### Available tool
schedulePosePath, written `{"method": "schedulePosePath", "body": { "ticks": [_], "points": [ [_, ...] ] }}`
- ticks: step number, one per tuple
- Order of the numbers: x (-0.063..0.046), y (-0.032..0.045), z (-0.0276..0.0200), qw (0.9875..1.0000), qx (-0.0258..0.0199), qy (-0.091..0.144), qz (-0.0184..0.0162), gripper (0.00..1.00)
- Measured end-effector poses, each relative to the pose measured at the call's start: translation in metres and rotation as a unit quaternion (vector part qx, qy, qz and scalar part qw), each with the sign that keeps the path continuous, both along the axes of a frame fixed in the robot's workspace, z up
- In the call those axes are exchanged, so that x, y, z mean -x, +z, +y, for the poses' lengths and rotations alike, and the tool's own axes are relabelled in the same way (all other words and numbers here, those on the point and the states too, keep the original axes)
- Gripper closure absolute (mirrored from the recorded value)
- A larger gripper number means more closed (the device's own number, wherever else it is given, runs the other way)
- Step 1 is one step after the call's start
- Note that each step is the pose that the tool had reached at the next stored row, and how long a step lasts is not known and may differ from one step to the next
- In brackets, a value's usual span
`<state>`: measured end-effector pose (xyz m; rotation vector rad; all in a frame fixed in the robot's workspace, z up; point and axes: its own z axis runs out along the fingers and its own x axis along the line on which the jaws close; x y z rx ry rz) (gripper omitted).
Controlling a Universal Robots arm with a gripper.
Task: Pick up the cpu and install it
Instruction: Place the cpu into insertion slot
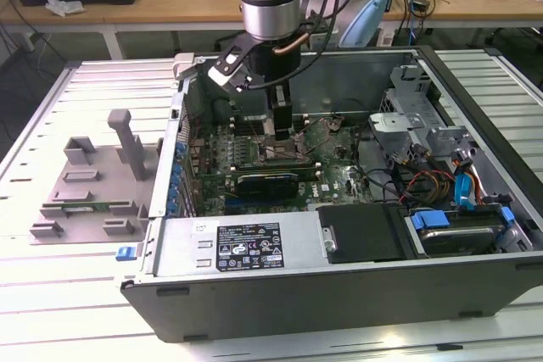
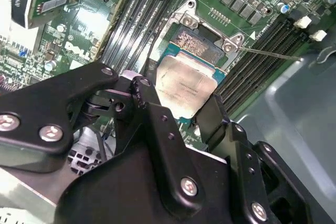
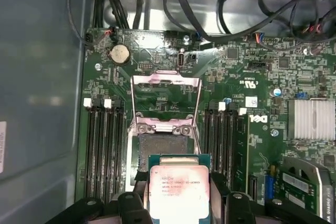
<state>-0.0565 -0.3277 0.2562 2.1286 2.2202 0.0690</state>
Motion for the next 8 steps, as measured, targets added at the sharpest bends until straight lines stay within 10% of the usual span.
{"method": "schedulePosePath", "body": {
  "ticks": [8],
  "points": [
    [-0.002, -0.0203, 0.0002, 0.9997, 0.0, -0.024, 0.0003, 0.46]
  ]
}}
